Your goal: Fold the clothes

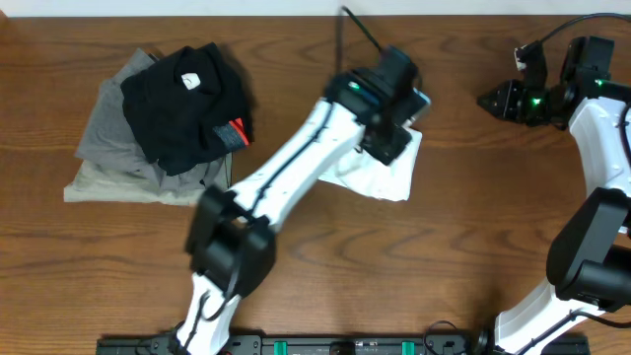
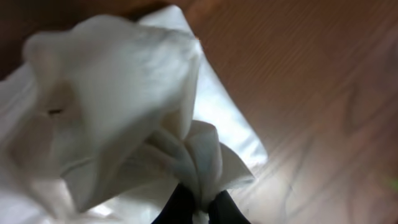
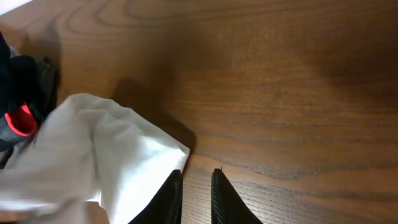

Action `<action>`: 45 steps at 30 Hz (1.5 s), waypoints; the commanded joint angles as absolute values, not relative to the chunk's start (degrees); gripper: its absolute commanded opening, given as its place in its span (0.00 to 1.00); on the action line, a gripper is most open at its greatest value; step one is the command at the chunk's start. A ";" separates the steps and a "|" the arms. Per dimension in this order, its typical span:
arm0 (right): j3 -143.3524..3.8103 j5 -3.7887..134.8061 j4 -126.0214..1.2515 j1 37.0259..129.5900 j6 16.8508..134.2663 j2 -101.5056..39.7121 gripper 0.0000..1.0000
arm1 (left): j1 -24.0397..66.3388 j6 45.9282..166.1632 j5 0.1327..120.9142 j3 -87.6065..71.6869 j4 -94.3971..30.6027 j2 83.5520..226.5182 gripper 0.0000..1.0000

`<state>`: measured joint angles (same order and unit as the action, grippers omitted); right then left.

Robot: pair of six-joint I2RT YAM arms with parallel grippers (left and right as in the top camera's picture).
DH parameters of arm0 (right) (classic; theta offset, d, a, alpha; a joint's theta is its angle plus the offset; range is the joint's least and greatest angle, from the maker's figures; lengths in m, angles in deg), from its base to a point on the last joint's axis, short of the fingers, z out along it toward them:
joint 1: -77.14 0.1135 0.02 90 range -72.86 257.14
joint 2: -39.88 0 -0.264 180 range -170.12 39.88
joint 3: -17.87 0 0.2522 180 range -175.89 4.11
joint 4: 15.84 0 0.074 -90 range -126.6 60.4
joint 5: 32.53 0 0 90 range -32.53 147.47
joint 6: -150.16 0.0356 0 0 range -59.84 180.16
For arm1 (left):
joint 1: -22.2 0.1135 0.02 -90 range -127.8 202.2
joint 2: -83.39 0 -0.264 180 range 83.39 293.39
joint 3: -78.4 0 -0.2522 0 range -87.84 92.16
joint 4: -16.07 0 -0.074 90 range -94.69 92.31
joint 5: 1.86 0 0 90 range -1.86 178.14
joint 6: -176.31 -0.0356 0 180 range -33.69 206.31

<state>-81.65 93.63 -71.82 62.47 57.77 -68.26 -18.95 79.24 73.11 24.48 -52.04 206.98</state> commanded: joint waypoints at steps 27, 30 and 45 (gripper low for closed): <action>-79.01 79.62 -75.66 81.99 57.81 -68.92 0.47 | -9.92 84.70 80.19 22.49 -63.45 200.51 0.87; -76.71 75.70 -74.72 85.70 60.98 -69.11 0.50 | -8.89 84.70 80.17 20.21 -62.33 200.57 0.87; -72.60 60.30 -72.43 82.51 69.72 -68.02 0.01 | -8.08 84.72 79.52 9.79 -55.54 201.32 0.88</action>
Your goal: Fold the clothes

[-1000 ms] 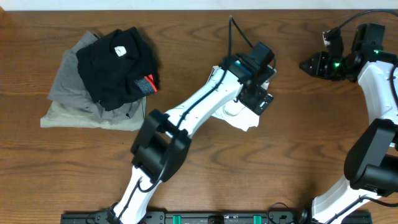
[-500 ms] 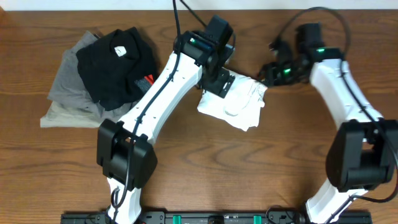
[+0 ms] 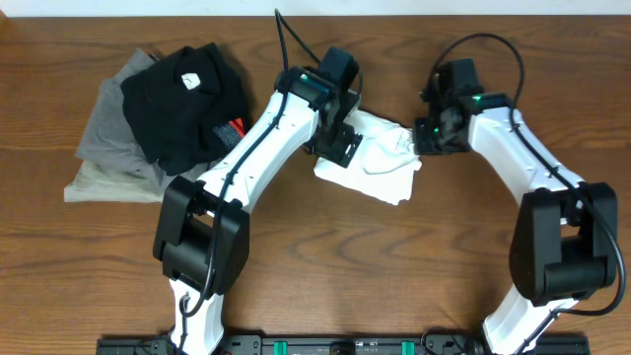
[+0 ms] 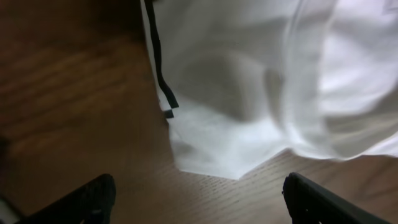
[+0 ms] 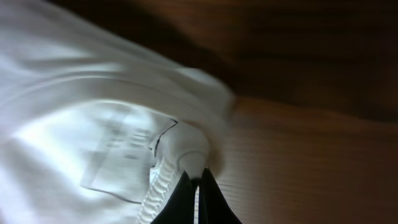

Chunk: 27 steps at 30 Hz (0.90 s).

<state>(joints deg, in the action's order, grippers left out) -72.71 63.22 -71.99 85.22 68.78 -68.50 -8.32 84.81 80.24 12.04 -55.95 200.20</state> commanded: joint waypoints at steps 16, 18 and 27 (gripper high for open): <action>-72.62 79.40 -76.78 75.97 57.75 -61.27 0.36 | -8.08 84.68 75.06 4.74 -50.01 201.38 0.88; -72.60 83.90 -77.76 76.46 55.58 -59.19 0.36 | -8.08 84.66 75.06 4.63 -49.09 201.38 0.87; -71.38 84.05 -81.39 87.03 44.63 -59.52 0.44 | -8.08 81.05 75.04 3.60 -45.72 201.38 0.34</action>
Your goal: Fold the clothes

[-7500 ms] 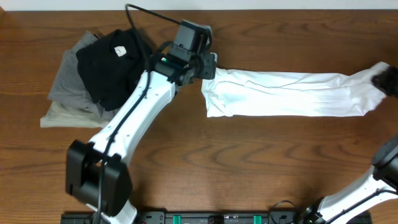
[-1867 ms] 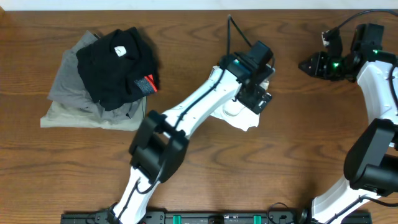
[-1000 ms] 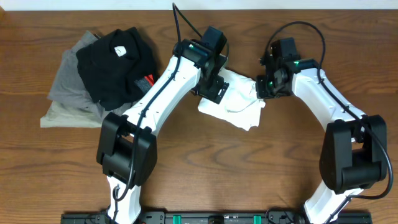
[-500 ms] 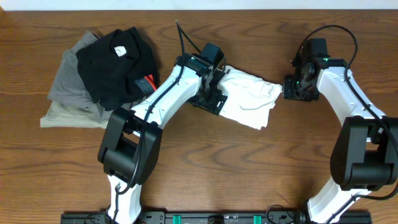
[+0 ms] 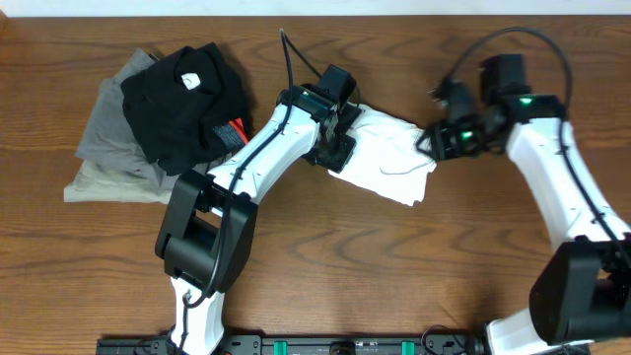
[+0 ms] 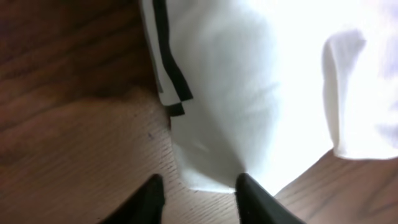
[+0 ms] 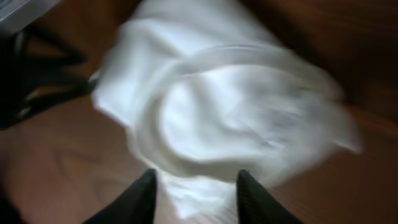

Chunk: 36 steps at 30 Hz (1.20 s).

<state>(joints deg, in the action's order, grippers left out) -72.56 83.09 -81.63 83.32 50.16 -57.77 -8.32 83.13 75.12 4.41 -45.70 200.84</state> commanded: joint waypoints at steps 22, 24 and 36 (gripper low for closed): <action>-69.98 70.48 -91.55 90.93 49.99 -63.34 0.09 | -8.08 80.77 75.04 0.54 -43.67 201.38 0.34; -69.98 68.43 -93.72 90.93 51.97 -62.47 0.09 | -8.08 80.77 75.04 0.54 -43.14 201.38 0.34; -69.98 62.70 -94.70 90.33 59.91 -61.62 0.19 | -8.08 80.79 75.04 0.50 -41.94 201.38 0.08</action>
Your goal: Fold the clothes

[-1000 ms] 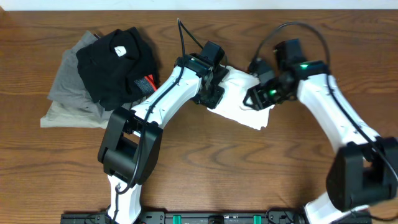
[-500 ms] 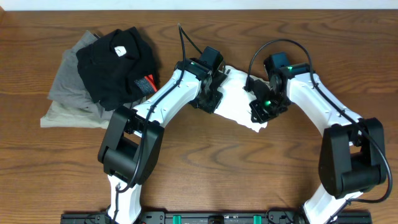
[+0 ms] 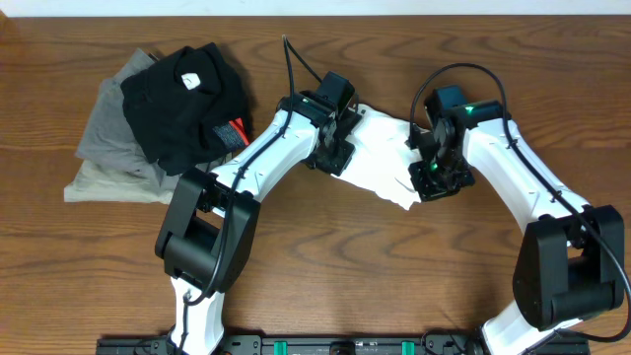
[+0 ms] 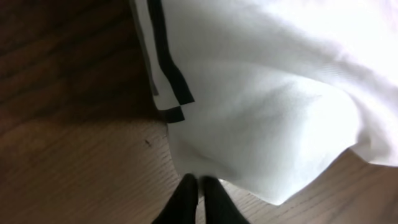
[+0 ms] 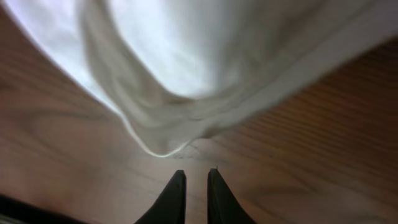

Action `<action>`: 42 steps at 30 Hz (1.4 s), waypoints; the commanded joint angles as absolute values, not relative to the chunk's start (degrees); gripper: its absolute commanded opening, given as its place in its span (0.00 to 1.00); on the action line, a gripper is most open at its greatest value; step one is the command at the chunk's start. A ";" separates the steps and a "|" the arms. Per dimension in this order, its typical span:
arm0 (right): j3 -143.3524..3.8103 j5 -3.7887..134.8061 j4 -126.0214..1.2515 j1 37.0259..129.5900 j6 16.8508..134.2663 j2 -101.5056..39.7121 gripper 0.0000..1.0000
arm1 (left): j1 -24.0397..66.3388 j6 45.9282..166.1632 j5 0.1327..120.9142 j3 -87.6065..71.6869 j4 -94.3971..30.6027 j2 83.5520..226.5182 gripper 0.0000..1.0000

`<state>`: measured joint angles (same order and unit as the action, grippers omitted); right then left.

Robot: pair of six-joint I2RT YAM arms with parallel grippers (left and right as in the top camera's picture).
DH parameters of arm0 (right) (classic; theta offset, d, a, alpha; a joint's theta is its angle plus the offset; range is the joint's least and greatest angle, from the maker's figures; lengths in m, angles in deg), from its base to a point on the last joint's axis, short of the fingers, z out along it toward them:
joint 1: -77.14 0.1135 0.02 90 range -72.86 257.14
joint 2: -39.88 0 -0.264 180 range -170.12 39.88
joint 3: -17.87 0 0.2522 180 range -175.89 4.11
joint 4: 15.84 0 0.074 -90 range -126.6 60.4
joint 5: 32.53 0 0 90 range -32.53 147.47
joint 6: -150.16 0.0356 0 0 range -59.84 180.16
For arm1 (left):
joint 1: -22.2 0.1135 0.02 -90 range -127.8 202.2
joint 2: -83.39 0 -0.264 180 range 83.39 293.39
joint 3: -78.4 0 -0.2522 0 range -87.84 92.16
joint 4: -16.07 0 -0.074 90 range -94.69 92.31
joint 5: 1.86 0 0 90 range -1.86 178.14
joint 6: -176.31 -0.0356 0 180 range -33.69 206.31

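Note:
The white garment (image 3: pixel 380 158) lies partly spread at the table's middle; black stripes (image 4: pixel 166 74) trim its near left edge. My left gripper (image 3: pixel 332 155) is at its left front edge. In the left wrist view my left gripper (image 4: pixel 199 185) is shut, pinching that white hem. My right gripper (image 3: pixel 431 179) sits at the garment's front right corner. In the right wrist view my right gripper (image 5: pixel 196 177) is open by a narrow gap over bare wood, and the white cloth's fold (image 5: pixel 161 146) ends just beyond the fingertips.
A pile of clothes lies at the back left: a black garment (image 3: pixel 182 94) with a red tag (image 3: pixel 235 128) on top of grey ones (image 3: pixel 113 148). Brown wooden table (image 3: pixel 394 276) stretches in front. Cables arch over both arms.
My left gripper, open at the garment's left front edge, is now shut on it. My right gripper moved from the garment's right side to its front right corner, and its fingers drew close together.
First my left gripper held the bunched white garment, with the right arm away at the far right. Then the left was open at the garment's left side and the right shut on its collar. Later both were open and the garment lay wider. Now the left pinches the hem.

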<state>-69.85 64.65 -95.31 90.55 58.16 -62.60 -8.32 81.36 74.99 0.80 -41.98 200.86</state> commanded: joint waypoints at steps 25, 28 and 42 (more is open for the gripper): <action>-63.95 78.98 -80.67 90.40 51.45 -61.64 0.29 | -7.97 80.79 71.85 0.41 -39.60 206.58 0.06; -64.19 79.05 -80.65 90.40 50.60 -61.62 0.36 | -7.97 80.79 71.85 0.41 -39.78 206.58 0.06; -65.19 83.77 -79.07 89.99 47.58 -59.61 0.39 | -7.97 80.79 71.85 0.41 -40.00 206.58 0.06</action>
